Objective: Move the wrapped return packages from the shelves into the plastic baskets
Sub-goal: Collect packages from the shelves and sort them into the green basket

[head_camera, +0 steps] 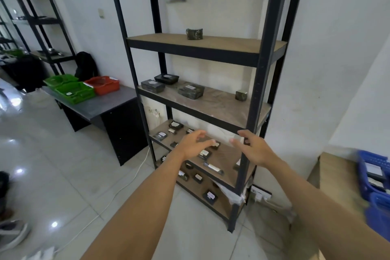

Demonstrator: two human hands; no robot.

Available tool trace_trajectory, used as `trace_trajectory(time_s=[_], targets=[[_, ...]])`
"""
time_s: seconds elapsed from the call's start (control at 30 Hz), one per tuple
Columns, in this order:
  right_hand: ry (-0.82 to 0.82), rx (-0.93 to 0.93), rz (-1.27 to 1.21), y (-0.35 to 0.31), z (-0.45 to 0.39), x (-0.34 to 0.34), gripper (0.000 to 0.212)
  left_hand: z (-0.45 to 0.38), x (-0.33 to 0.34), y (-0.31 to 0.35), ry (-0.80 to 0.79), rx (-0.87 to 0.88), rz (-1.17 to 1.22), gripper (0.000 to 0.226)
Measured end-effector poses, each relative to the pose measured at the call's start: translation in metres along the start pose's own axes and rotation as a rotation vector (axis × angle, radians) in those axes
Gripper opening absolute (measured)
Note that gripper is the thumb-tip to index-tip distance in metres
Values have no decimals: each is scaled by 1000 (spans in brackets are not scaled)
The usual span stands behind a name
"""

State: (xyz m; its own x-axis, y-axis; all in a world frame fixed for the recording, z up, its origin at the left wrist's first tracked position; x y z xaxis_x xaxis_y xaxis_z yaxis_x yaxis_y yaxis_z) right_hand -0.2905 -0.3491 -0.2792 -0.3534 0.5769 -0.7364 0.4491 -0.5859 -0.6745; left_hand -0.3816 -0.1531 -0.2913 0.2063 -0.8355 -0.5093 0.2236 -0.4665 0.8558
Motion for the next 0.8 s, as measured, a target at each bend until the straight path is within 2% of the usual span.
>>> trace_trajectory(time_s=[0.3, 0.43, 0.7, 0.8], targets=[[124, 184, -28, 6, -114, 32, 80, -131, -48, -28, -118, 44, 16, 62], [207, 254, -36, 15, -168, 45, 90, -199, -59, -32, -206, 99, -2, 64], [432, 492, -136, 37, -242, 51, 69, -302, -72, -32, -417, 201, -45, 64], [521, 551, -208, 58, -266, 41, 72, -335, -75, -28, -443, 238, -40, 64]])
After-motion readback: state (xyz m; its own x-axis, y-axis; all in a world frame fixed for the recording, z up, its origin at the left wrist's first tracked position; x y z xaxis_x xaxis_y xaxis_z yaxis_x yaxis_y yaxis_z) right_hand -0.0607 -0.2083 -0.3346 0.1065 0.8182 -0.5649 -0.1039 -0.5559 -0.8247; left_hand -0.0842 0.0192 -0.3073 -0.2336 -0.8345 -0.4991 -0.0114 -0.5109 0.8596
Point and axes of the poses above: each hand's wrist, its own z-axis away from the middle knuckle, its own x-axis out of the palm, y = z × x, the point moved 10 cm from there along -z, towards the middle knuckle, and after that the axes turned 2 degrees about z, right-handed, at the moved point
